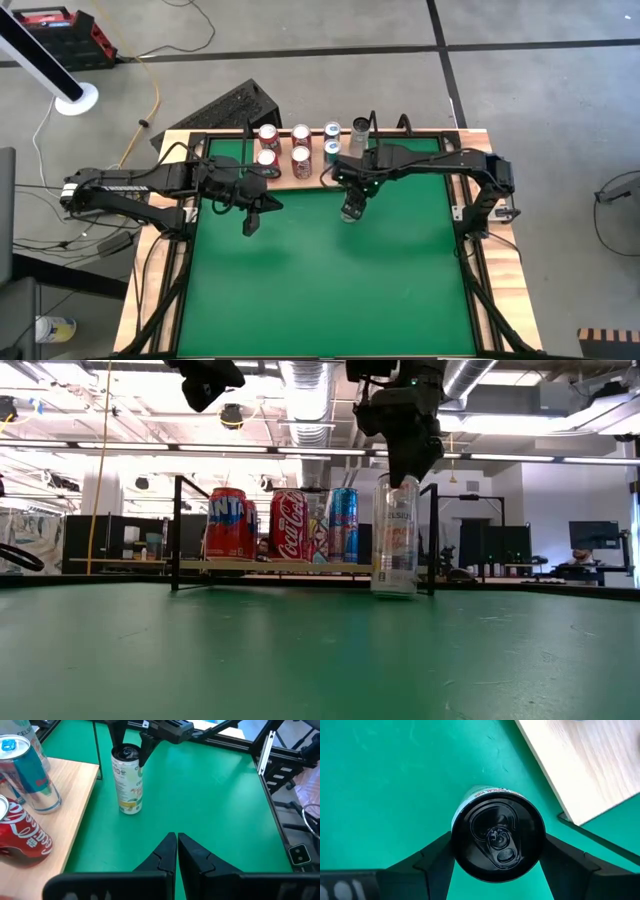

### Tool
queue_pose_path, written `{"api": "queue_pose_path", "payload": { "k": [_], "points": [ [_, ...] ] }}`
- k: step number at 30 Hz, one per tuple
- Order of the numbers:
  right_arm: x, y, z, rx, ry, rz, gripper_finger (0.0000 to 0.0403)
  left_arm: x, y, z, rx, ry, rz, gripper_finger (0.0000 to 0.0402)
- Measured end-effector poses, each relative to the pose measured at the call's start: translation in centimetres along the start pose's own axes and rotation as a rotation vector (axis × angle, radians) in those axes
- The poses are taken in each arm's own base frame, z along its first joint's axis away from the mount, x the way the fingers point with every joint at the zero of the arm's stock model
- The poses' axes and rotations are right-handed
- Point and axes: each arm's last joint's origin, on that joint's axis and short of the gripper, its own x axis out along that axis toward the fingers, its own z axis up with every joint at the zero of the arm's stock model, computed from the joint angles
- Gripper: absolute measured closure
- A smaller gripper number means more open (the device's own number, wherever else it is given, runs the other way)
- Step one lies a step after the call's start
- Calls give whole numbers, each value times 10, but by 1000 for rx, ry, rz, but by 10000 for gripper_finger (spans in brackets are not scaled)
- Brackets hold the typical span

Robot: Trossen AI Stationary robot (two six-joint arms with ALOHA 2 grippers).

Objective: Place canned beverage on shelf
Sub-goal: Put the white and yellow soda can, aligned with the other blue soda can on the shelf

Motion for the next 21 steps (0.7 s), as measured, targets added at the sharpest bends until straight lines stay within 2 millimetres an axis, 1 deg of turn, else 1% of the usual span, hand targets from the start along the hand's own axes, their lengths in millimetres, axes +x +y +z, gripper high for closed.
{"api": "queue_pose_path", "payload": {
  "k": [7,16,21],
  "points": [
    [0,3,0,-5,-11,10,122,0,0,0,15,0,-1,401],
    [0,4,0,-11,-3,40,77,0,0,0,37,2,-11,401],
    [0,4,0,-44,-3,45,67,0,0,0,37,2,-10,401]
  ]
}}
